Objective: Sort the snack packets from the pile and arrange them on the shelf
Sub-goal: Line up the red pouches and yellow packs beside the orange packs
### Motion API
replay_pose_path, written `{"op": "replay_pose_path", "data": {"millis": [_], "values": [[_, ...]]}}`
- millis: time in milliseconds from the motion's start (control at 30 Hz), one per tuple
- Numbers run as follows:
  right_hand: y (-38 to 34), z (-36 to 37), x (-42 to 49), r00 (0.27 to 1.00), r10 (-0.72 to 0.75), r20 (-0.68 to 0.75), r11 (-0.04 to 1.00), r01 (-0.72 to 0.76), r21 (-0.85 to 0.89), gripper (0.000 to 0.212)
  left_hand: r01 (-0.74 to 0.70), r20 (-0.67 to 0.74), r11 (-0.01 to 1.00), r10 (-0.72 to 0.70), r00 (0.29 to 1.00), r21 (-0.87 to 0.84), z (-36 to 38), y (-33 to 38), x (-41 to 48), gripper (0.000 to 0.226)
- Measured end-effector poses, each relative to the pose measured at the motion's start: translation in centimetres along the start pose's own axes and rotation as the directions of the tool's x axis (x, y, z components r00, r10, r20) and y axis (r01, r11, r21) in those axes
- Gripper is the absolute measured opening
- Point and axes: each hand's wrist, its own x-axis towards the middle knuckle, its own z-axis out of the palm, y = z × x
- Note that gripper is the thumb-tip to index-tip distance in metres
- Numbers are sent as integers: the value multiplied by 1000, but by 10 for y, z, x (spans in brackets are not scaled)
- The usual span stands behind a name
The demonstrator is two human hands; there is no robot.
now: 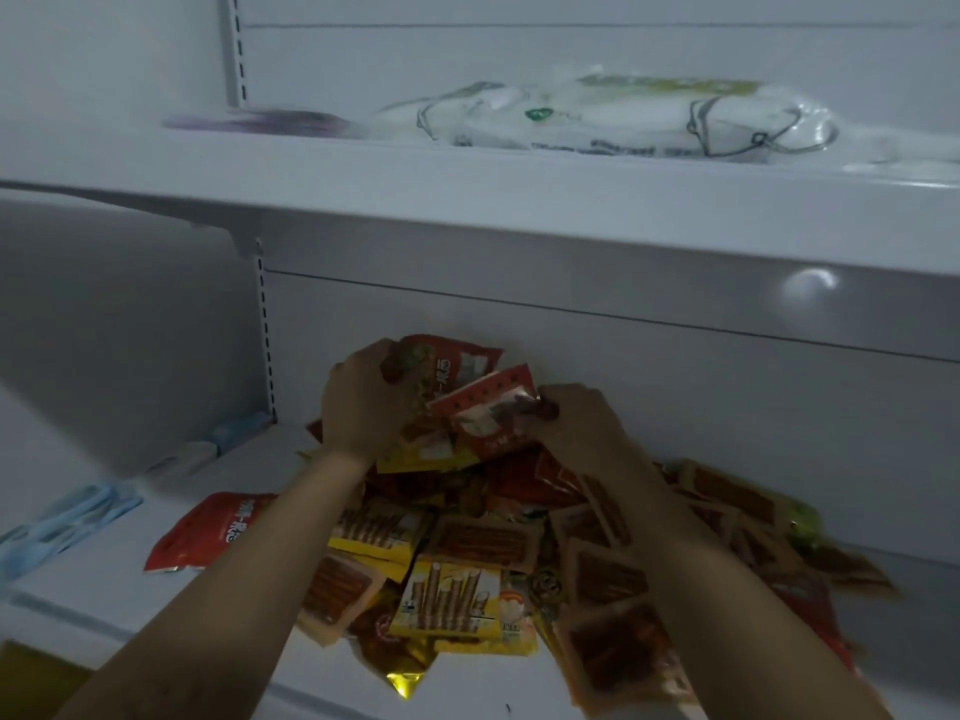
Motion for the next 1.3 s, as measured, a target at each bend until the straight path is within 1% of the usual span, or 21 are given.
{"op": "replay_pose_path", "data": {"millis": [100,167,300,367,400,500,567,633,700,733,767,800,833,867,900,933,1000,1067,1167,1233,1300], "values": [[-6,-21,-1,985,50,-164,979,-16,205,15,-53,-27,996,52,998,-65,-3,5,14,16],[-11,-33,-5,969,89,-229,939,-5,344,15,-95,-19,987,94,995,-126,-5,11,23,17],[-17,-47,-12,950,154,-271,818,32,575,8,-76,118,985,94,988,-154,-6,25,37,14],[-16,-49,-16,955,171,-241,760,28,649,8,-43,223,984,82,971,-174,-6,28,42,14],[-14,-49,-19,966,170,-197,740,7,673,6,-33,276,982,85,957,-185,-4,30,42,15],[-6,-43,-24,988,146,-43,708,-73,702,19,-35,389,973,124,913,-227,5,36,38,13],[-2,-38,-26,991,131,3,701,-95,707,22,-55,402,969,151,903,-241,12,40,34,10],[1,-33,-29,994,113,-9,727,-76,683,19,-76,404,970,167,900,-231,18,40,29,13],[4,-31,-31,992,117,-37,740,-62,670,18,-66,396,975,148,906,-214,23,40,25,15],[7,-30,-31,991,126,-49,742,-61,667,18,-38,390,974,126,912,-224,24,39,23,16],[9,-30,-31,988,139,-62,742,-62,668,18,27,389,965,79,918,-260,24,38,20,17],[11,-29,-31,985,152,-84,738,-57,673,17,140,406,937,2,914,-319,25,38,16,21],[12,-29,-31,978,171,-115,726,-46,686,15,286,439,873,-95,894,-394,25,37,10,29],[14,-29,-29,969,194,-155,707,-29,707,14,435,483,772,-192,854,-464,24,35,5,37],[15,-30,-28,956,224,-192,675,-10,738,13,542,528,665,-252,811,-514,24,32,-1,42],[15,-30,-27,942,258,-216,635,4,773,13,603,576,595,-267,772,-532,25,29,-8,44],[14,-30,-25,928,301,-220,565,12,825,12,646,665,569,-216,715,-509,29,26,-23,48],[11,-27,-23,938,292,-187,532,4,847,13,661,703,543,-169,690,-518,34,33,-36,44],[7,-22,-23,956,272,-107,520,-53,853,17,656,682,471,-145,717,-589,40,46,-42,35],[8,-21,-23,957,288,-43,491,-109,864,18,638,638,477,-189,746,-605,40,48,-43,27],[12,-26,-23,953,302,-34,470,-117,875,17,639,603,501,-260,754,-584,38,43,-44,25]]}}
